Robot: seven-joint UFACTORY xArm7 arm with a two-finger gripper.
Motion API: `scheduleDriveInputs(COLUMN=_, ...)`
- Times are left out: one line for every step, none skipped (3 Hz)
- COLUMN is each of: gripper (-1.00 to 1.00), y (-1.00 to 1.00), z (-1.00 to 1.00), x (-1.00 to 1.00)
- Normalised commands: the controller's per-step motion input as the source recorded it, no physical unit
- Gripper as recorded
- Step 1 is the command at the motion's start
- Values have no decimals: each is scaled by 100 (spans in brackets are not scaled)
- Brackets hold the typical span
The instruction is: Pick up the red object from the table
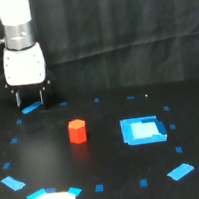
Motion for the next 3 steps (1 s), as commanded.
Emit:
scheduleDriveInputs(gripper=84, y=-100, z=2, x=100)
scheduleDriveInputs(gripper=74, y=-100, z=-22, x=100)
scheduleDriveInputs(gripper=100, y=-100, z=-47, x=100)
